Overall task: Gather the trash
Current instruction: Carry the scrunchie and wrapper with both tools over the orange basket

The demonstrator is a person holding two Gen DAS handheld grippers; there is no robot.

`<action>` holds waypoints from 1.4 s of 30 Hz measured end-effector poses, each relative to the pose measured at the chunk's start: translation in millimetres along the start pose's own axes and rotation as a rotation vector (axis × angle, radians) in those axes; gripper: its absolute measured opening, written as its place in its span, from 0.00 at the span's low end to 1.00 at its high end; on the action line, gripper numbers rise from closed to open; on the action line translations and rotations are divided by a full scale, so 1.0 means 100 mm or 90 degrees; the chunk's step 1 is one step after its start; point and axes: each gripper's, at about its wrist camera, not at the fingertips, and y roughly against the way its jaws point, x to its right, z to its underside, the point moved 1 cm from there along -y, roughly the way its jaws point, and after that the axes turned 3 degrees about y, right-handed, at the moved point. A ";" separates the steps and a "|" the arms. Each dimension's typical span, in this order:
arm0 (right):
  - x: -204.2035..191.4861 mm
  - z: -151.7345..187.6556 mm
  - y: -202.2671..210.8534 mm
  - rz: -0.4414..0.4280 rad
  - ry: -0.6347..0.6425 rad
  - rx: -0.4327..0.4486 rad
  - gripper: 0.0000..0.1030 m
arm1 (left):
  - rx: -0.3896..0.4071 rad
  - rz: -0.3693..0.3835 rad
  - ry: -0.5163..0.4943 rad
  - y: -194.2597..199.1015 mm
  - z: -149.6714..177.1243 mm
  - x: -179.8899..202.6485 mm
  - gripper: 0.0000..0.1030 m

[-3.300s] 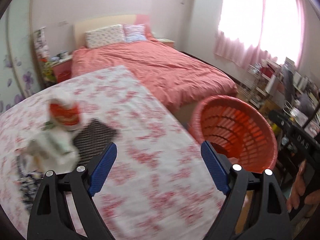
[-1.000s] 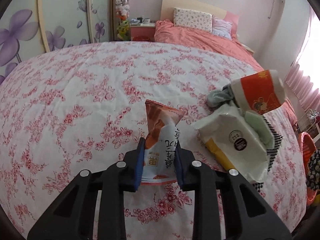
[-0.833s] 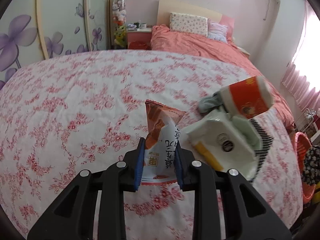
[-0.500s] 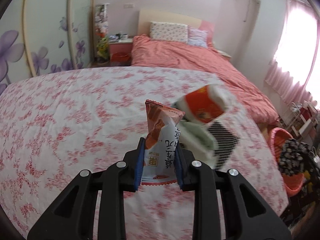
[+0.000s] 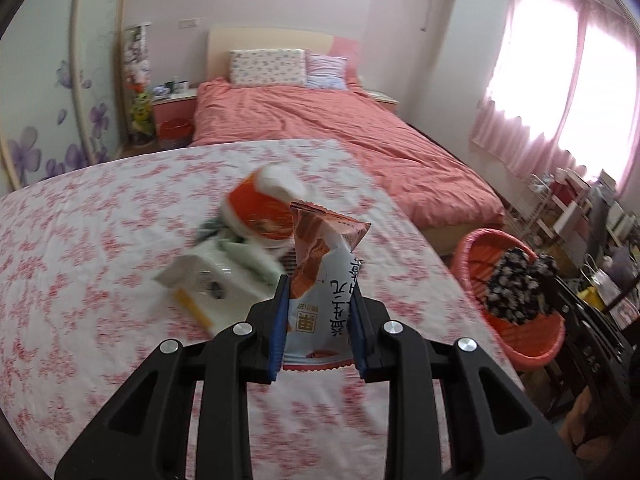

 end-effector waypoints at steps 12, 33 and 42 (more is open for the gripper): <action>0.62 -0.01 0.08 0.051 -0.058 0.024 0.03 | -0.019 0.095 -0.055 -0.23 0.03 0.78 0.26; 1.51 0.06 -0.05 0.105 -0.133 0.030 0.03 | -0.077 0.213 -0.118 -0.75 0.17 1.82 0.26; 1.68 0.06 -0.13 0.106 -0.143 0.029 0.03 | -0.095 0.225 -0.138 -0.85 0.22 2.02 0.26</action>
